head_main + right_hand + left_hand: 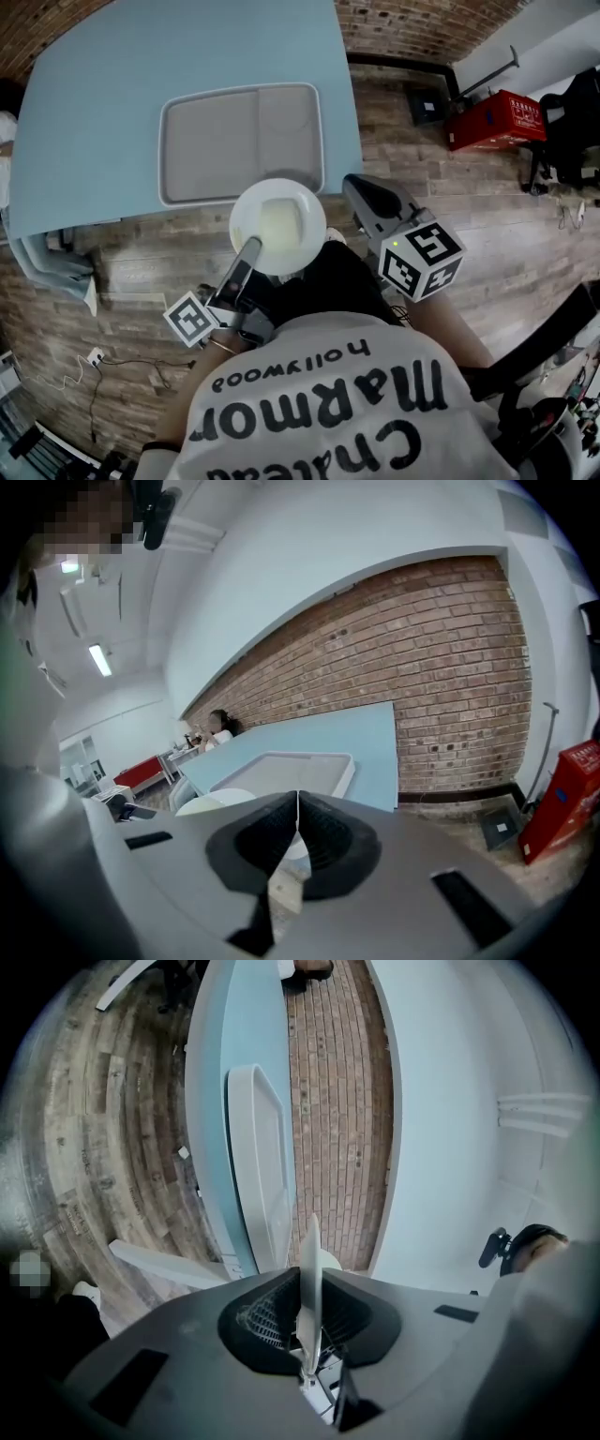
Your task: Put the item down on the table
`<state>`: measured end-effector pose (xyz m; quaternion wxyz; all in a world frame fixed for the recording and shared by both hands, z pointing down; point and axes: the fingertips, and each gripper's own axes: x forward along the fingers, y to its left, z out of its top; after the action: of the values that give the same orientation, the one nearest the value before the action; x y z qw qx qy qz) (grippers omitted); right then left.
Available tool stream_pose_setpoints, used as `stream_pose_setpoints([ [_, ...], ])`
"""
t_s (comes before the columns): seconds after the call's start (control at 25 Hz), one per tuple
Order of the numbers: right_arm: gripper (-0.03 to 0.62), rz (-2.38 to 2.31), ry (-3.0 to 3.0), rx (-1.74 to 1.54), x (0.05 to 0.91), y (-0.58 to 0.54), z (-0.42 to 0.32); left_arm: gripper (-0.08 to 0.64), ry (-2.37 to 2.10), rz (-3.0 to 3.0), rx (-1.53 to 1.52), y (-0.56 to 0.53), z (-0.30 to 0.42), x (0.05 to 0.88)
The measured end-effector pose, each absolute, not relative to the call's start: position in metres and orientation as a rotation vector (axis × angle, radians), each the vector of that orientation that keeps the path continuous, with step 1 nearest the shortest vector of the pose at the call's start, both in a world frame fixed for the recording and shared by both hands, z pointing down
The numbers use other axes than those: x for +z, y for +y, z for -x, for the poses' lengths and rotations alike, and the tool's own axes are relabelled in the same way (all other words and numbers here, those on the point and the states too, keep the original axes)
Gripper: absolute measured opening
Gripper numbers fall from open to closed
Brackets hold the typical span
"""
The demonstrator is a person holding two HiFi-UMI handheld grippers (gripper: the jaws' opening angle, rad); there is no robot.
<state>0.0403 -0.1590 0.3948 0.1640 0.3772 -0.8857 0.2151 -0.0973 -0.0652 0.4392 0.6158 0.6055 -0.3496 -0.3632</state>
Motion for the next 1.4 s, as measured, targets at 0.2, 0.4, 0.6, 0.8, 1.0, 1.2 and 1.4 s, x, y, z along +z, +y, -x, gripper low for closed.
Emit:
stream_pose_setpoints([
  [0.2,0.011,-1.059,-2.524,0.63,0.393,-0.174,-0.05,0.032,-0.822,-1.366,-0.87,-0.072,0.094,0.438],
  [0.4,0.011,-1.034,-2.523,0.603,0.39,-0.184,-0.055,0.032,-0.842,-1.35,-0.872,-0.081,0.088,0.443],
  [0.6,0.011,-1.019,-2.536,0.606,0.386,-0.195,-0.065,0.032,-0.869,-1.338,-0.871,-0.089,0.08,0.445],
  [0.8,0.011,-0.999,-2.552,0.613,0.383,-0.212,-0.069,0.032,-0.902,-1.313,-0.873,-0.104,0.073,0.447],
  [1.0,0.011,-0.961,-2.549,0.595,0.382,-0.223,-0.073,0.032,-0.927,-1.292,-0.856,-0.113,0.066,0.455],
  [1.2,0.011,-0.973,-2.533,0.593,0.384,-0.236,-0.083,0.032,-0.951,-1.243,-0.886,-0.123,0.063,0.46],
  [1.4,0.011,-0.964,-2.533,0.618,0.386,-0.249,-0.082,0.032,-1.003,-1.168,-0.924,-0.13,0.072,0.468],
])
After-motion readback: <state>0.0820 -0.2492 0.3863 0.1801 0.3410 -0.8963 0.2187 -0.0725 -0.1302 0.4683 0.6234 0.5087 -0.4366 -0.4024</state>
